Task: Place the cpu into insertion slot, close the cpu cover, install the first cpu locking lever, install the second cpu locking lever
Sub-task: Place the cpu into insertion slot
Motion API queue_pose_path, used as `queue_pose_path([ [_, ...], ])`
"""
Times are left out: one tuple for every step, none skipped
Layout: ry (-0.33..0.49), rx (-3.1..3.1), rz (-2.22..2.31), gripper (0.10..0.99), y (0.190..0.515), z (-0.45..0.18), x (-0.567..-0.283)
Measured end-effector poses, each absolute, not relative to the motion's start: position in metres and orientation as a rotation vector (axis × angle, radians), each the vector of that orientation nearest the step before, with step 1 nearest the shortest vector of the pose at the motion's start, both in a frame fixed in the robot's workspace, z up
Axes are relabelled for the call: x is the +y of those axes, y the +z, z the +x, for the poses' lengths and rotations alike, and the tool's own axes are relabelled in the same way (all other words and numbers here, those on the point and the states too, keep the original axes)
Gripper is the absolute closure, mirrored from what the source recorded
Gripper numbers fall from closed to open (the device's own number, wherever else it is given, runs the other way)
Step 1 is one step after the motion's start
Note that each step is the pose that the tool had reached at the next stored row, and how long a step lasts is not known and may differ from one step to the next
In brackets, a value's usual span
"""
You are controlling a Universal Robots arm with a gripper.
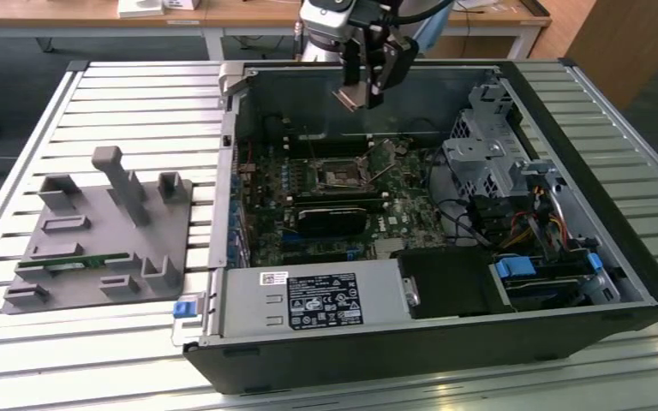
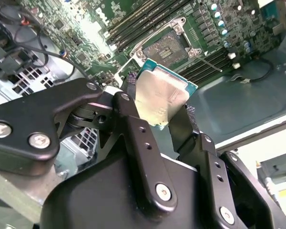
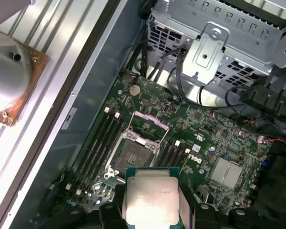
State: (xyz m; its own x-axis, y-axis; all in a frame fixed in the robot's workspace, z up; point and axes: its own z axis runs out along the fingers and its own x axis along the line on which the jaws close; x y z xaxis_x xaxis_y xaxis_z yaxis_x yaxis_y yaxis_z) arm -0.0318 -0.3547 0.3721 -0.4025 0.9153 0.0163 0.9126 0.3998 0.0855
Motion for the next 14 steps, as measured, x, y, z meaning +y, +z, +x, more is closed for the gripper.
queue_pose_path([
  [0.125,2.59,1.713,0.561,0.3719,-0.0318,-0.3547],
  [0.124,2.581,1.725,0.561,0.3717,-0.0318,-0.3548],
  [0.124,2.575,1.735,0.561,0.3713,-0.0318,-0.3547],
  [0.124,2.57,1.742,0.561,0.371,-0.0318,-0.3547],
  [0.123,2.566,1.747,0.561,0.3704,-0.0317,-0.3547],
  [0.123,2.562,1.752,0.561,0.3697,-0.0317,-0.3547],
  [0.123,2.56,1.755,0.561,0.3689,-0.0318,-0.3547],
  [0.122,2.558,1.758,0.561,0.3681,-0.0318,-0.3547],
  [0.122,2.556,1.76,0.561,0.3674,-0.0318,-0.3547],
  [0.122,2.554,1.763,0.561,0.3667,-0.0317,-0.3547],
  [0.122,2.553,1.765,0.561,0.3661,-0.0317,-0.3547],
  [0.122,2.551,1.767,0.561,0.3656,-0.0318,-0.3547],
  [0.122,2.55,1.769,0.561,0.3651,-0.0318,-0.3547],
  [0.122,2.548,1.771,0.561,0.3645,-0.0318,-0.3547],
])
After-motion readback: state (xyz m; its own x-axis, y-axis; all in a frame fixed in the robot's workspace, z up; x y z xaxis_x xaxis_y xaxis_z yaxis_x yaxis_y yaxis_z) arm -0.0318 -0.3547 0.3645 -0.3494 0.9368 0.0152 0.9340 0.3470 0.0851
